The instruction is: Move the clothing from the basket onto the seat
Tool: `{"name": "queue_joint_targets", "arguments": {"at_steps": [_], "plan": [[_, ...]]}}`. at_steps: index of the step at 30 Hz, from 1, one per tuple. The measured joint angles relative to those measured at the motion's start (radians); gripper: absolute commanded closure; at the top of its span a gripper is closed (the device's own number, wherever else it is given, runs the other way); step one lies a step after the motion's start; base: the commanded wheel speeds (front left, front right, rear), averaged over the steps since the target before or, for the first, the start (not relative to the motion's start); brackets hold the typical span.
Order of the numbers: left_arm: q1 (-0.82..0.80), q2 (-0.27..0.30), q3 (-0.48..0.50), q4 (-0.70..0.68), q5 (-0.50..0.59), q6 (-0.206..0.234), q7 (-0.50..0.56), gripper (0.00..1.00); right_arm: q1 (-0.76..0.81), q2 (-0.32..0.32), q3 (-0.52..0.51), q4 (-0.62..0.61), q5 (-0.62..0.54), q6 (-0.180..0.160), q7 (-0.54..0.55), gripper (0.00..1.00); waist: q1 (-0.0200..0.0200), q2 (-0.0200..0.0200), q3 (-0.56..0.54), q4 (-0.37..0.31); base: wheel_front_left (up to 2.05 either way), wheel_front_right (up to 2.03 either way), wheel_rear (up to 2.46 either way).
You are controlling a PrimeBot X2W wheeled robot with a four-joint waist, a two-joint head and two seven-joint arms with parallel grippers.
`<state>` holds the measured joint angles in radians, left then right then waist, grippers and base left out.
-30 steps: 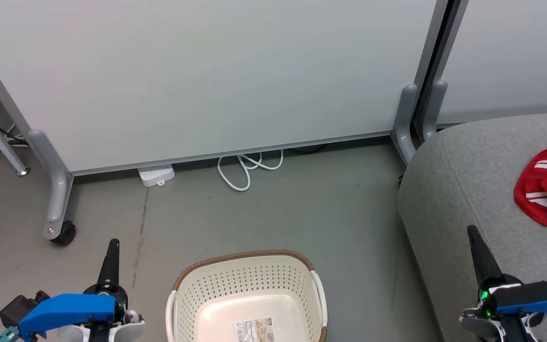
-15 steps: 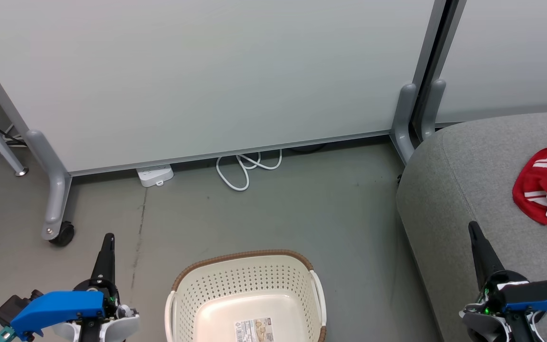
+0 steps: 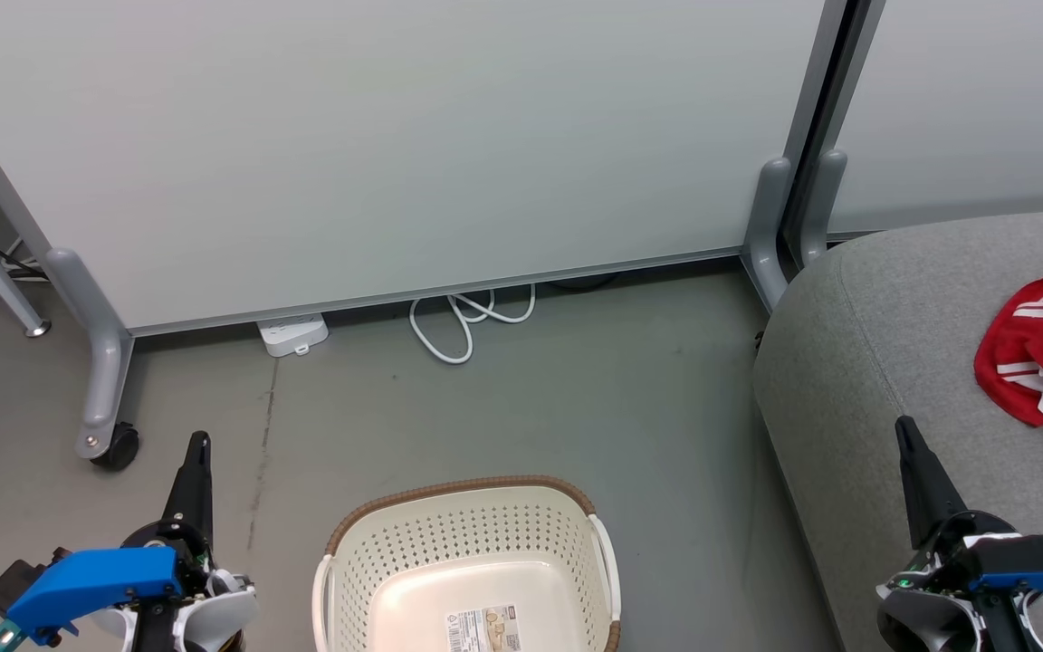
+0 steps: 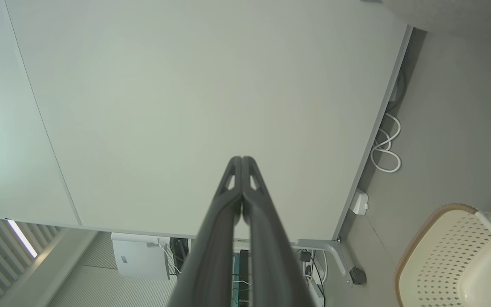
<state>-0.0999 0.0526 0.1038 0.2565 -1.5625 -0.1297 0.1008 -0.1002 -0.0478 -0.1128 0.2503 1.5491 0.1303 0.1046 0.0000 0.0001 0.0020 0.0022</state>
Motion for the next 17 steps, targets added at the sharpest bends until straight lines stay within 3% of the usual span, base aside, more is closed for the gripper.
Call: {"name": "queue_joint_targets", "arguments": {"at_steps": [17], "plan": [[-0.004, -0.002, 0.012, -0.010, -0.049, 0.000, 0.013, 1.00, -0.003, 0.000, -0.001, -0.004, 0.062, 0.000, 0.009, 1.00, 0.0000, 0.0000, 0.001, -0.002, 0.00, 0.00, 0.00]]}}
